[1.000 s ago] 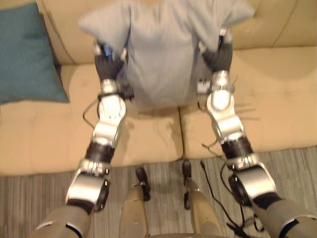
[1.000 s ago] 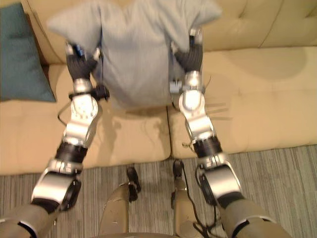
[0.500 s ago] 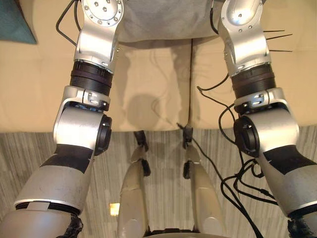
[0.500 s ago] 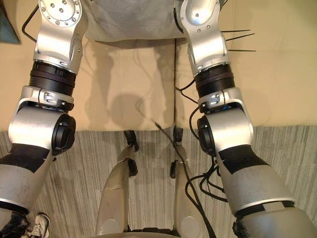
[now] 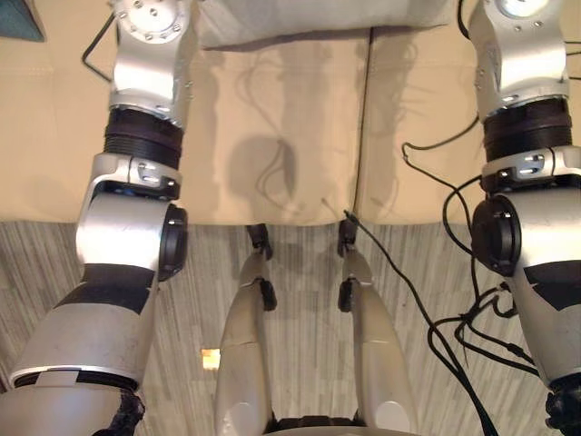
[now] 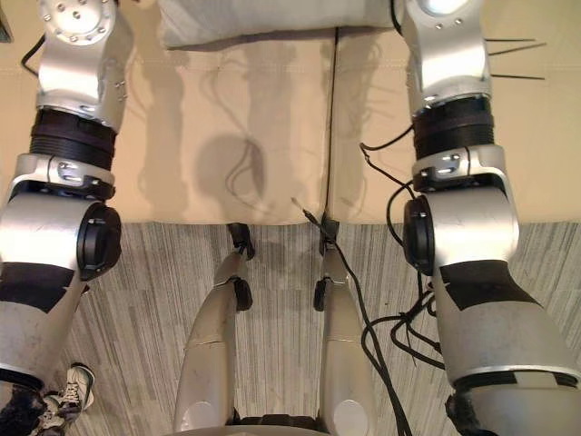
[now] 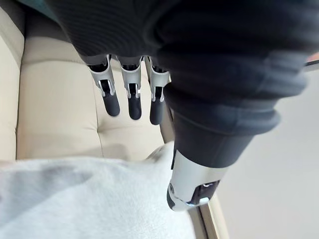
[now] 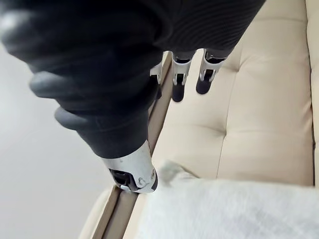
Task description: Pick up cushions and gather them together orderly.
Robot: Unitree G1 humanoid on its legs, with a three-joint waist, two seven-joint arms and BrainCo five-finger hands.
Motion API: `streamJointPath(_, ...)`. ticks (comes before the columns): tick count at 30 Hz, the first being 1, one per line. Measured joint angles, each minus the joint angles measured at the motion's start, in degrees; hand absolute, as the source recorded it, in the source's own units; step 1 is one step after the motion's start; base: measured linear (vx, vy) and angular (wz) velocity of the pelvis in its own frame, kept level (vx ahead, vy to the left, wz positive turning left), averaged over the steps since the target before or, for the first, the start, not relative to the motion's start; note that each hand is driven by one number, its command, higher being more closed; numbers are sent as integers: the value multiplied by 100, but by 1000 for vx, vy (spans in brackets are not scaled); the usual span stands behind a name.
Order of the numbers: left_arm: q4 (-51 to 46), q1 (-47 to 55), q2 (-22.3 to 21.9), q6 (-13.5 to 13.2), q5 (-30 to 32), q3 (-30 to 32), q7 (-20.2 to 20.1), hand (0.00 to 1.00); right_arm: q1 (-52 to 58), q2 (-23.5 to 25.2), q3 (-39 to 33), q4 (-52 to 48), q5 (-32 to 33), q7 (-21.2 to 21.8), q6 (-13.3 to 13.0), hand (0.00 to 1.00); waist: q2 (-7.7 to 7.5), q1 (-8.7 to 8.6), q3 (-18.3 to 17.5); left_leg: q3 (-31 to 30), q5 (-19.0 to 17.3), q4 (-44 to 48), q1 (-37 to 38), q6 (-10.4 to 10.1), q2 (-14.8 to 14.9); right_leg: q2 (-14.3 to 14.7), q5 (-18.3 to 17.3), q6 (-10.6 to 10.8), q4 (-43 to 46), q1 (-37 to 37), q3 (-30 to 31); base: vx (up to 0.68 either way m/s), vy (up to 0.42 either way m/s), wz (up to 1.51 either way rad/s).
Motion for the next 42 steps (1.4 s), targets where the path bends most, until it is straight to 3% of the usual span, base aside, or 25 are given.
streamJointPath(4,-977,718,457,-10,-248,298,6,0,844,-612,-376,-1046,695,309,-169,0,-4,14,-3,14,-11,158,20,-8,73,-4,-140,-5,302,-25,-7,-8,-43,6)
streamJointPath(9,-2606,2774,331,-237,-592,592,-221,0,3093,-726,-563,-2535,1202,867,-367,0,-14,53,-9,58,-232,396,528,18,133,-6,-440,22,571,459,7,6,-51,-1)
streamJointPath(11,-3040,4396,-166,-304,-603,619,-535,0,4743,-420,-565,-2959,1220,1163,-393,0,-25,61,-144,78,-500,549,955,-7,182,18,-633,38,607,934,-3,40,-39,-6)
streamJointPath(12,-3106,4736,-306,-300,-605,622,-592,0,5057,-327,-561,-3006,1220,1230,-393,0,-25,42,-200,80,-526,558,1019,-2,185,13,-659,48,605,1005,-12,73,-12,1)
streamJointPath(14,-3304,6357,-1018,-288,-577,539,-1054,0,6552,230,-560,-3183,1160,1643,-400,0,-33,15,-389,111,-635,504,1436,-26,165,17,-753,65,517,1425,-37,103,-2,-2)
streamJointPath(18,-2927,8094,-1500,-254,-409,324,-1797,0,8099,1023,-525,-2802,915,2231,-393,0,-30,17,-695,176,-631,141,2142,-21,102,81,-749,75,158,2088,5,84,-20,-7)
streamJointPath(20,-2164,8717,-1600,-206,-116,322,-2157,0,8674,1259,-515,-2170,648,2543,-358,0,-29,5,-981,187,-608,-98,2563,-46,62,80,-674,119,-187,2539,14,95,-13,-7)
streamJointPath(26,-355,9418,-1745,-2,566,369,-2779,0,9216,1478,-441,-212,-2,3113,-274,0,-62,-12,-1572,532,-629,-690,3735,-74,-69,61,-580,239,-763,3512,310,79,20,-22)
streamJointPath(32,78,9565,-1838,95,1006,398,-3020,0,9428,1505,-441,511,-265,3349,-80,0,-130,-129,-1798,774,-662,-975,4567,-115,-153,32,-614,297,-831,4069,514,28,33,-18)
streamJointPath(36,74,9490,-1828,93,1057,360,-3018,0,9384,1520,-393,569,-383,3351,-68,0,-240,-121,-1801,951,-682,-923,4682,-89,-189,10,-603,318,-675,4050,718,-37,31,-25)
streamJointPath(39,-53,9294,-1791,92,1056,228,-3018,0,9359,1542,-140,561,-412,3345,-71,0,-319,-127,-1825,953,-903,-174,4059,122,-98,-76,-452,616,-390,3601,767,-140,41,-8)
streamJointPath(40,-174,9284,-1838,82,1054,252,-3011,0,9297,1551,-35,581,-410,3356,-60,0,-196,-71,-1789,1022,-959,-63,3902,202,139,-8,-524,600,62,3403,664,-203,43,-2)
streamJointPath(41,-210,9280,-1816,89,1052,230,-3009,0,9262,1658,55,580,-409,3352,-24,0,-187,-96,-1747,931,-960,67,3874,207,186,-93,-1295,298,1877,3069,397,-170,24,8)
streamJointPath(42,-225,9310,-1816,94,1052,220,-3008,0,9303,1702,85,582,-409,3353,-14,0,-172,-102,-1735,903,-966,89,3900,219,175,-158,-1471,309,2419,3050,346,-129,-35,27)
